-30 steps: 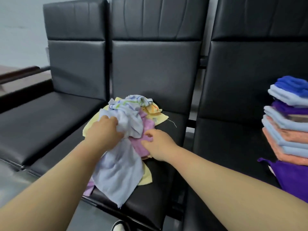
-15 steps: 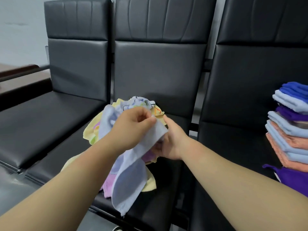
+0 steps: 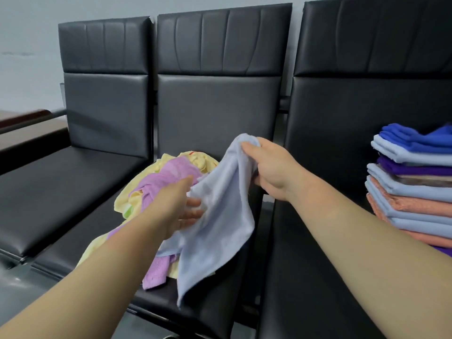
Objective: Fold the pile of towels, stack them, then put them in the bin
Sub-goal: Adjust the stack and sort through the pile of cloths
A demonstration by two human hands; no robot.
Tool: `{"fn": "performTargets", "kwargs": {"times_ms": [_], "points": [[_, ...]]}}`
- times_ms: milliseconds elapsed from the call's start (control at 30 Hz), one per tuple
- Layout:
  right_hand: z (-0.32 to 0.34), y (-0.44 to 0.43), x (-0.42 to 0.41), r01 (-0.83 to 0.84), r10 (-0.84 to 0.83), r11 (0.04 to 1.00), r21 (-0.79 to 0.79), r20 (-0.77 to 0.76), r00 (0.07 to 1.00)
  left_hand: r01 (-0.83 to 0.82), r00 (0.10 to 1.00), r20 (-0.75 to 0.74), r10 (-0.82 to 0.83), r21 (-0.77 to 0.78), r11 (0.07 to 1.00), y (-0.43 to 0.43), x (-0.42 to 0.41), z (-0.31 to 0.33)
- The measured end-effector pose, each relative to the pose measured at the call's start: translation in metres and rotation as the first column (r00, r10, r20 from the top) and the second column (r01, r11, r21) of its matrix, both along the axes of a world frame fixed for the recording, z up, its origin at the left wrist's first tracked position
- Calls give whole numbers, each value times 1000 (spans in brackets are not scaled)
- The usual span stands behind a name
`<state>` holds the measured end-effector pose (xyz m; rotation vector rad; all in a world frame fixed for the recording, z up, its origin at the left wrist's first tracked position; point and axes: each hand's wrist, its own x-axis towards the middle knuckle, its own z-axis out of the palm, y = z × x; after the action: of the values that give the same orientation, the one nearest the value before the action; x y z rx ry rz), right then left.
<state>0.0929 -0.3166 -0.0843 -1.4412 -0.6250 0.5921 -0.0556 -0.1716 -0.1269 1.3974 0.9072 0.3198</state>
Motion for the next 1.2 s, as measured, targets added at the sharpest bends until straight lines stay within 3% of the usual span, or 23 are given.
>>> {"fn": "performTargets", "kwargs": {"times_ms": [133, 233, 300, 367, 500, 700, 800, 833, 900, 967, 1033, 1100, 1200], "points": [[10, -11, 2, 37, 8, 982, 183, -242, 970, -13, 1000, -22, 11, -98, 995, -10, 8, -1], [12, -19, -2, 54, 8, 980, 192, -304, 953, 94, 994, -14, -104, -329, 940, -17, 16, -1], [14, -28, -7, 60, -4, 984, 168, -312, 950, 219, 975, 82, -206, -477, 851, -29, 26, 0], [16, -37, -9, 79, -28, 985, 154, -314, 949, 356, 934, 209, -289, -513, 781, -45, 36, 2], [27, -68, -2, 210, -165, 970, 125, -296, 941, 492, 861, 356, -363, -403, 772, -77, 56, 13], [36, -150, 39, 429, -420, 903, 36, -145, 896, 554, 830, 326, -453, -377, 742, -132, 87, 12], [-9, -200, 62, 460, -476, 873, -163, -82, 875, 555, 831, 269, -487, -345, 756, -161, 101, -5], [-36, -215, 77, 451, -472, 857, -249, -29, 881, 538, 842, 219, -492, -278, 796, -168, 104, -13], [-69, -239, 77, 416, -370, 775, -475, 193, 909, 537, 843, 24, -537, 10, 843, -180, 107, -29], [-80, -257, 55, 436, -232, 610, -662, 376, 897, 611, 789, -159, -594, 311, 728, -189, 110, -42], [-91, -267, 38, 480, -122, 547, -686, 502, 856, 700, 689, -298, -661, 510, 500, -189, 106, -48], [-100, -272, 26, 440, -72, 602, -666, 504, 861, 805, 523, -476, -707, 547, 227, -191, 101, -51], [-111, -267, 19, 266, 58, 682, -681, 413, 909, 920, 247, -703, -667, 387, -68, -190, 94, -57]]}}
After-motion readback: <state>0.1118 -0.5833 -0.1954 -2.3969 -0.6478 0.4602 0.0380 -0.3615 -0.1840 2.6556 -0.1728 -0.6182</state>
